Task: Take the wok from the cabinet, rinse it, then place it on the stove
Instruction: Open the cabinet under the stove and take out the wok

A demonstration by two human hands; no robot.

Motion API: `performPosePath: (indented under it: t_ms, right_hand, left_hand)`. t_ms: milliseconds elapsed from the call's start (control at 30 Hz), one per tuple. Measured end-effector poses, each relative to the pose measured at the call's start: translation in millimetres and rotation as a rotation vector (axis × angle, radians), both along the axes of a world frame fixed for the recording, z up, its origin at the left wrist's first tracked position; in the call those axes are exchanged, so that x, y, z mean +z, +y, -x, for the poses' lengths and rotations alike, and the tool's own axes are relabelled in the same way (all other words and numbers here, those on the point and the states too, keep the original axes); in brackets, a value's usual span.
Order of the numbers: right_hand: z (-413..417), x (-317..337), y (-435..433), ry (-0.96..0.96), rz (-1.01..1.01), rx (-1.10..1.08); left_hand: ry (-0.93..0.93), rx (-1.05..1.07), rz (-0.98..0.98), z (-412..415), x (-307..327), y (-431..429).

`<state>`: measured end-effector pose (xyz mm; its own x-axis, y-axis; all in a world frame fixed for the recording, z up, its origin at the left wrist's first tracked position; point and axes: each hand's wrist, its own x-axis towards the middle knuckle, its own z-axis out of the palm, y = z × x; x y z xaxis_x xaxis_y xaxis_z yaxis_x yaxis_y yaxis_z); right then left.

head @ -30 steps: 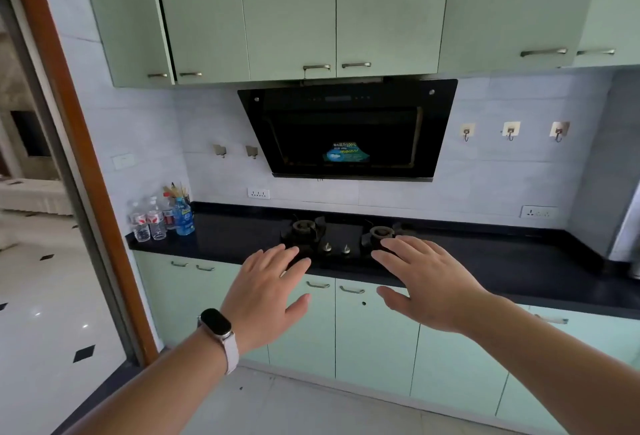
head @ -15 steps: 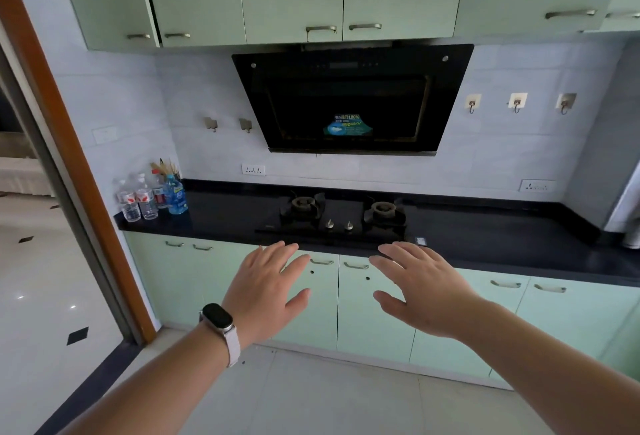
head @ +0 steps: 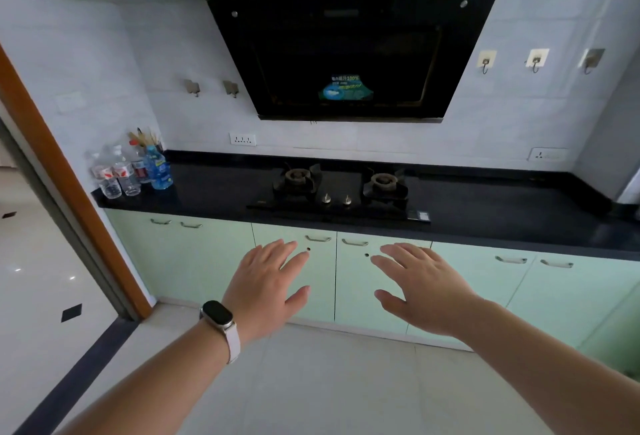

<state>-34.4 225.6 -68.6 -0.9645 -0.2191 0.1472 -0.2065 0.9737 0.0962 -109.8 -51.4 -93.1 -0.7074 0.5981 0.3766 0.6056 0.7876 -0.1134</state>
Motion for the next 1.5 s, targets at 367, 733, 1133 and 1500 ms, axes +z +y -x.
performPosePath:
  t_ms: [367,733,1133,1500]
  right_hand:
    - [124.9,-43.3,39.1,-0.118,0.137,0.027]
    - [214.2,-68.1,65.1,-0.192,0.193,0.039]
    - [278.2,-82.3,56.0,-0.222,0.184,-0.134]
    - [338.6,-109.8,-15.4,-0.267,0.204,-0.400]
  left_hand:
    - [-0.072,0.065,0.082,101.9,-23.6,33.4]
    - [-0.114,0.098,0.115,186.4,-36.0,63.9]
    - [-0.207,-0.050,0.127,300.6,-76.2,66.3]
    - [-0.326,-0.290,0.141,429.4,-120.1,31.7]
